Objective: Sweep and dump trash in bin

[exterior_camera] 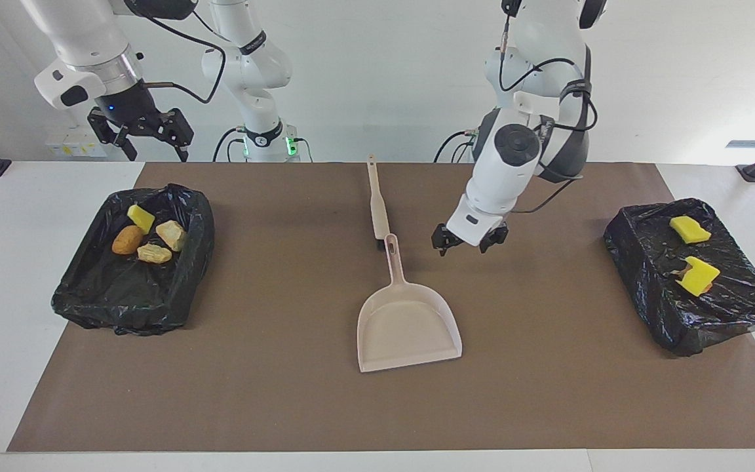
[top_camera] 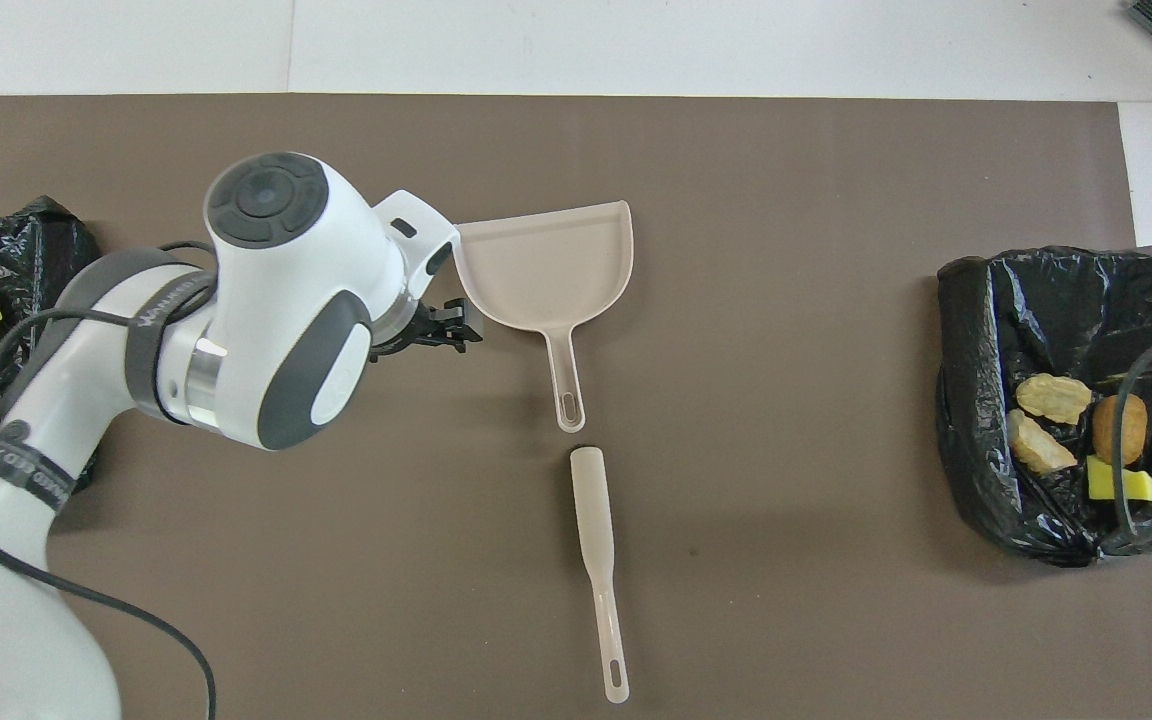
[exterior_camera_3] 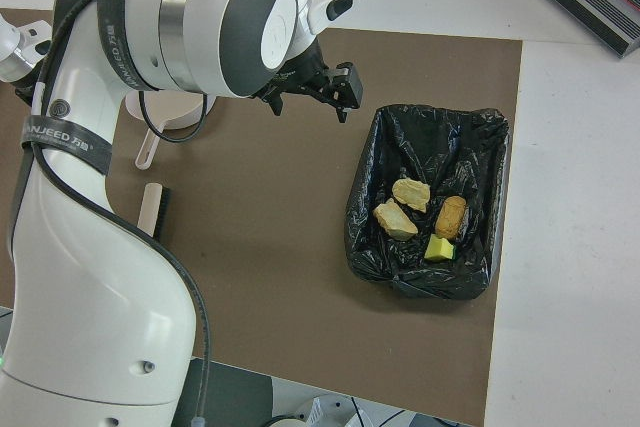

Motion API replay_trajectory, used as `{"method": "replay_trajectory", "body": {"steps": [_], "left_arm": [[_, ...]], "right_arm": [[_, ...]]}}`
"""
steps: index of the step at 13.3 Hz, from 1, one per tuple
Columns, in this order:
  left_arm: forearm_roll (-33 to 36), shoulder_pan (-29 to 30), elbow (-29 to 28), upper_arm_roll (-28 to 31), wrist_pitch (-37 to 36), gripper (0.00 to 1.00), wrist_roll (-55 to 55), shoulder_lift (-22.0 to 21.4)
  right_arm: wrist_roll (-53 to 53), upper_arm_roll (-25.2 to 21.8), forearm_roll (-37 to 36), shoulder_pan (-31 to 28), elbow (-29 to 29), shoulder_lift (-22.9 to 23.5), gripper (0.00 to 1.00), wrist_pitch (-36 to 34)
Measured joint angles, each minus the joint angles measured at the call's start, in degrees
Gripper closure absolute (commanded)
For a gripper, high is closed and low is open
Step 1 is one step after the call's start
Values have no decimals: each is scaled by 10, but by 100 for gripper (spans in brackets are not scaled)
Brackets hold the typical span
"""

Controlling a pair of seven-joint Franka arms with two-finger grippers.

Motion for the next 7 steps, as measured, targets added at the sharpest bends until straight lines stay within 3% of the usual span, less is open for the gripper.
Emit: {"method": "replay_trajectory", "body": {"steps": [7], "left_arm": [[11,141,4,4,-89,0,225,-72]], "right_arm": [[0,0,0,0,0,0,0,0]]}}
